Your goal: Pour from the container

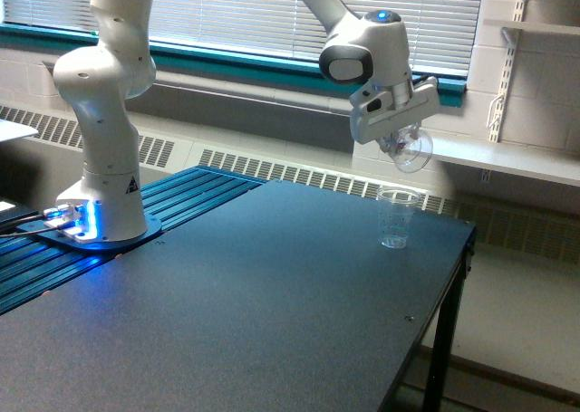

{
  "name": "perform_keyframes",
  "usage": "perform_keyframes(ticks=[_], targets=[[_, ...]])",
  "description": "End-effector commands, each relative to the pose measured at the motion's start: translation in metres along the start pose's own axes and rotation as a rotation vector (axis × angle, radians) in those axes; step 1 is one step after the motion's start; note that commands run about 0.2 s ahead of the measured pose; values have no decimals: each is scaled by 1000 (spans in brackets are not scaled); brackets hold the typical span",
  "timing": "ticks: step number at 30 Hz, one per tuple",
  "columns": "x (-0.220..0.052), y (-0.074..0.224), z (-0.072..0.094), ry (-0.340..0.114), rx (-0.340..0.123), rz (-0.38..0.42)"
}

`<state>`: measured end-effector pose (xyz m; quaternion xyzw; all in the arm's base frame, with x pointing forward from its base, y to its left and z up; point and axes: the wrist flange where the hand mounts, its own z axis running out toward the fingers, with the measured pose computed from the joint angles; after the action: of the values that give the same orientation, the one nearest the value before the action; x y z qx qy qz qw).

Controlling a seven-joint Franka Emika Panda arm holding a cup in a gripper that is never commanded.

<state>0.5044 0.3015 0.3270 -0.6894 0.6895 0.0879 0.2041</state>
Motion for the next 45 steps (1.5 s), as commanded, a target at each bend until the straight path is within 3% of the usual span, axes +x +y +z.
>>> perform_keyframes(ticks=[1, 12, 23, 35, 45], targets=[[1, -7, -14, -32, 12, 15], [14, 1, -8, -44, -4, 53], [16, 15, 7, -24, -21, 47], [7, 30, 28, 9, -29, 28], [-10, 36, 30, -4, -28, 13]])
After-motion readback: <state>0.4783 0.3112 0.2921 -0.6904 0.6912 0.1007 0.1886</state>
